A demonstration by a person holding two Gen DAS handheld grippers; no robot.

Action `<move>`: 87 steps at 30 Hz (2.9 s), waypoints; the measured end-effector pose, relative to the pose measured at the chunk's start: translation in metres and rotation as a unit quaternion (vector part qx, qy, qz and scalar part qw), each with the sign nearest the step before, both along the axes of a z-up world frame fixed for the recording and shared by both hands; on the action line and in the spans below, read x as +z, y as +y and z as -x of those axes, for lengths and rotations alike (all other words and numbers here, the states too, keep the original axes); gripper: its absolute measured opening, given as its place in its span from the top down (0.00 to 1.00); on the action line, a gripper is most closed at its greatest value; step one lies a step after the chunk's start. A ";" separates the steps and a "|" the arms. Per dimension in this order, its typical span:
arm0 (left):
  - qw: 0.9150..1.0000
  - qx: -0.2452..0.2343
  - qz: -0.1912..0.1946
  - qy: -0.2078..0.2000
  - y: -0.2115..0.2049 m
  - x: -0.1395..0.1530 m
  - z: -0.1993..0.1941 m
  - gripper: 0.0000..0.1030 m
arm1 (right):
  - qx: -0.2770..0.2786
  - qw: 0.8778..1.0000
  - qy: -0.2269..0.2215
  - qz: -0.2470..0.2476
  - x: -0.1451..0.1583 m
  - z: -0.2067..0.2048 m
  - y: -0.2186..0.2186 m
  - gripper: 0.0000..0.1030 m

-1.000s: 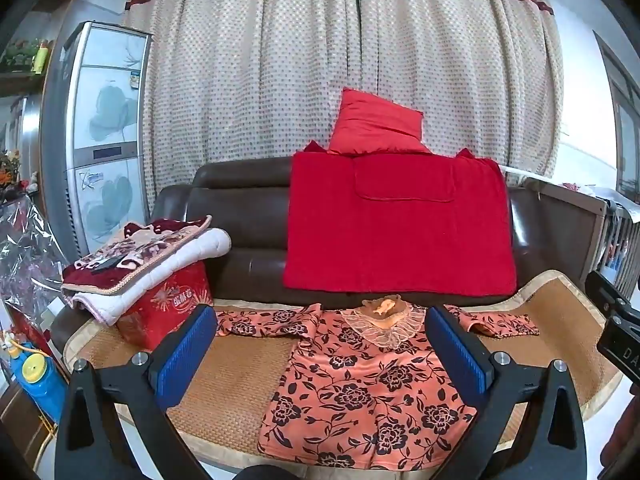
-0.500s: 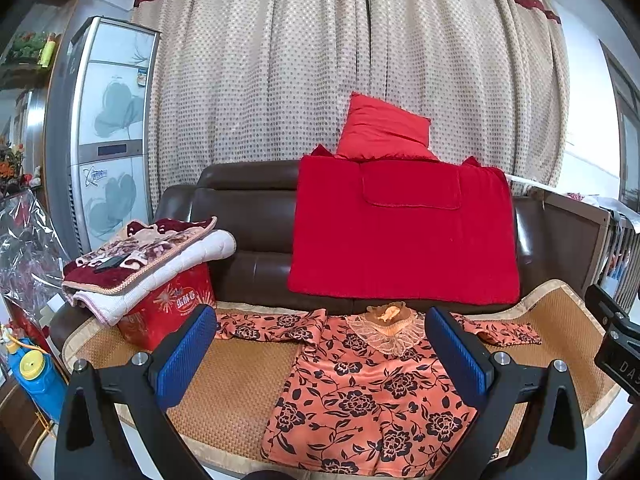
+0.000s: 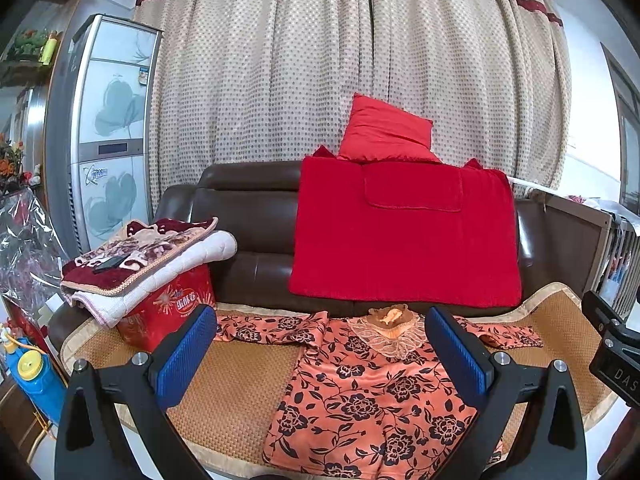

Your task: Fold small clothes

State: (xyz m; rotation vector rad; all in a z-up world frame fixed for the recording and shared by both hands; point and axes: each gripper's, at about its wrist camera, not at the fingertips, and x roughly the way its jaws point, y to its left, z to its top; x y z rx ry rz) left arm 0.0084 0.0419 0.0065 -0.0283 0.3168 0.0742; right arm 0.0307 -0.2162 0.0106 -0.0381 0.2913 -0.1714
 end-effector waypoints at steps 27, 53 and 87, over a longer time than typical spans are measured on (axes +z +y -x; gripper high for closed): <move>0.999 -0.003 -0.022 0.037 -0.013 -0.032 -0.062 0.00 | -0.012 0.999 0.044 0.000 -0.038 -0.057 -0.008 0.00; 0.996 -0.011 -0.042 0.076 -0.043 -0.060 -0.130 0.00 | -0.023 0.995 0.090 -0.017 -0.073 -0.136 -0.034 0.00; 0.932 0.006 -0.206 0.299 -0.117 -0.326 -0.327 0.00 | -0.180 0.900 0.271 -0.290 -0.299 -0.383 -0.397 0.24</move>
